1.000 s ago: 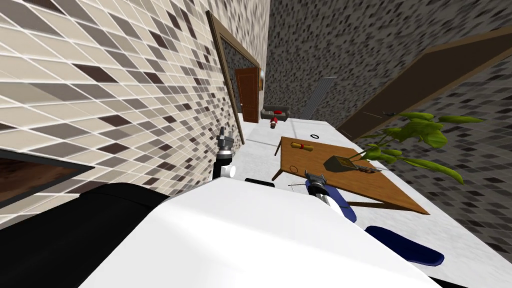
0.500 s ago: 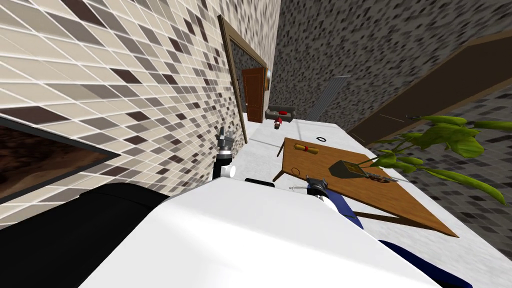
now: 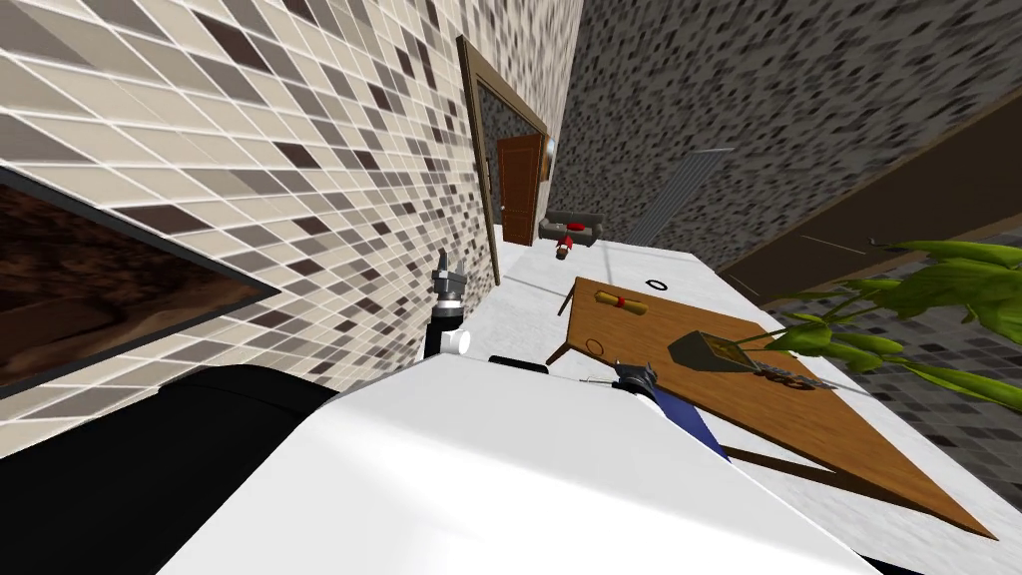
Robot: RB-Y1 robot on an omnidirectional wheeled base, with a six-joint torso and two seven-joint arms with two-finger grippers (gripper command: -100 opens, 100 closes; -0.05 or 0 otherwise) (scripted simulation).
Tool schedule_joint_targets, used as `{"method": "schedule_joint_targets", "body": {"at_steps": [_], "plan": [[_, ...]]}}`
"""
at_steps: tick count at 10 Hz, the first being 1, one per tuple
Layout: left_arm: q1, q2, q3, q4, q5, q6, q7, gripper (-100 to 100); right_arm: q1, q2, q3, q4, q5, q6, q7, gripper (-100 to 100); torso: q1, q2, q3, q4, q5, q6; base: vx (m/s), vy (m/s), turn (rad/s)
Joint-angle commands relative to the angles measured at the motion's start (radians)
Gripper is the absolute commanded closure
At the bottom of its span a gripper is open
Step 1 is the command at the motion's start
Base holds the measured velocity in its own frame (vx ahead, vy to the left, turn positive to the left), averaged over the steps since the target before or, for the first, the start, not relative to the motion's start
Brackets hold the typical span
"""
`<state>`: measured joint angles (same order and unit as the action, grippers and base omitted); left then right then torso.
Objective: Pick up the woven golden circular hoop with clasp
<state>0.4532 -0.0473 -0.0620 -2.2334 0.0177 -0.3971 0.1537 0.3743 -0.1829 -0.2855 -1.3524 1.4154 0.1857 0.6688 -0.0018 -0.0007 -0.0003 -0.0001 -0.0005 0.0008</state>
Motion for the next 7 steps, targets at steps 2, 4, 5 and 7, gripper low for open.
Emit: {"method": "schedule_joint_targets", "body": {"at_steps": [2,4,5,7], "plan": [[0.0,0.0,0.0,0.0,0.0,0.0,0.0,0,-0.007,0.005,0.005,0.048,0.048,0.041,0.044,-100,0.0,0.0,0.0,0.0,0.0,0.0,-0.018,-0.022,0.182],[0.0,0.0,0.0,0.0,0.0,0.0,0.0,0,-0.014,0.012,0.003,0.083,0.095,0.059,0.057,-100,0.0,0.0,0.0,0.0,0.0,0.0,-0.017,-0.024,0.133],[0.0,0.0,0.0,0.0,0.0,0.0,0.0,0,-0.014,0.012,0.003,0.083,0.11,0.059,0.057,-100,0.0,0.0,0.0,0.0,0.0,0.0,-0.013,-0.019,0.107],[0.0,0.0,0.0,0.0,0.0,0.0,0.0,0,-0.021,0.02,0.001,0.116,0.156,0.076,0.069,-100,0.0,0.0,0.0,0.0,0.0,0.0,-0.014,-0.019,0.145]]}}
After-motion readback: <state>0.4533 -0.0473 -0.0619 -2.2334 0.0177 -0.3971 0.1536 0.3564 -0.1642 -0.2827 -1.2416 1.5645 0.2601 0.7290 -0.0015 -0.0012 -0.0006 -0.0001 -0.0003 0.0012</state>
